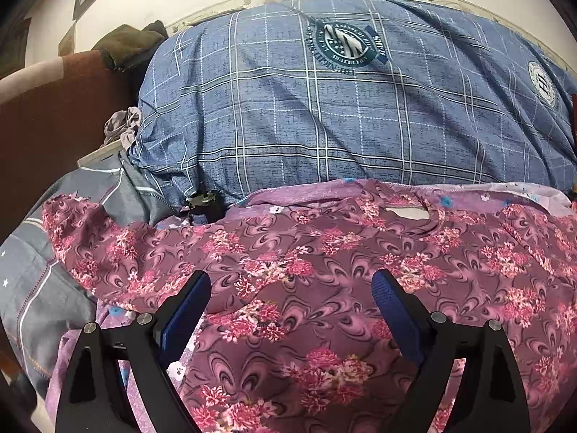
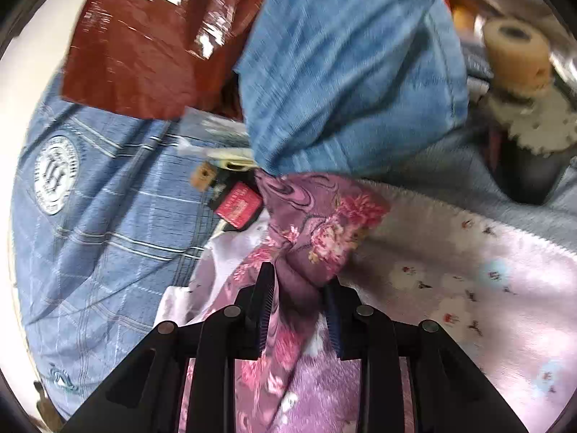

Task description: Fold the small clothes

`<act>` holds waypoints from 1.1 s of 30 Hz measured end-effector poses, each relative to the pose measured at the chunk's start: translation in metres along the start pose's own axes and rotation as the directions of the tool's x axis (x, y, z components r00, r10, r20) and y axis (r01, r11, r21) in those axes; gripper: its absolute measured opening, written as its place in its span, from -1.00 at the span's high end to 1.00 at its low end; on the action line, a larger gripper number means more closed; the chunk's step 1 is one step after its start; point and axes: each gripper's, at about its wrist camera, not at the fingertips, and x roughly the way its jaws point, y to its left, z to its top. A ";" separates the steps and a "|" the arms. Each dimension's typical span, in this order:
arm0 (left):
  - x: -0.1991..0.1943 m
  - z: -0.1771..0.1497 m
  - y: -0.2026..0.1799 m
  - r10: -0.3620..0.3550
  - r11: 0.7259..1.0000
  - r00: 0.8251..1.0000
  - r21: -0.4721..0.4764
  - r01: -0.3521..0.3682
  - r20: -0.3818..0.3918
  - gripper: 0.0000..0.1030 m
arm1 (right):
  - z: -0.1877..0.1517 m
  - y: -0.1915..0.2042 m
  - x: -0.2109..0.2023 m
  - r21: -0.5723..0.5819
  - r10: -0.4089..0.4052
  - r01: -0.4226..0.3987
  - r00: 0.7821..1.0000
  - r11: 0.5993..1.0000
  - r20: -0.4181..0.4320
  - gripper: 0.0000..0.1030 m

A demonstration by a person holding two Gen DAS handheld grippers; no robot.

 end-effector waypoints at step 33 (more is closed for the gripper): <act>0.035 0.024 0.181 0.153 0.876 0.979 -0.440 -0.197 -0.136 -0.76 | -0.587 0.293 -0.032 -0.837 -0.077 -0.505 0.845 0.212 -0.529 -0.27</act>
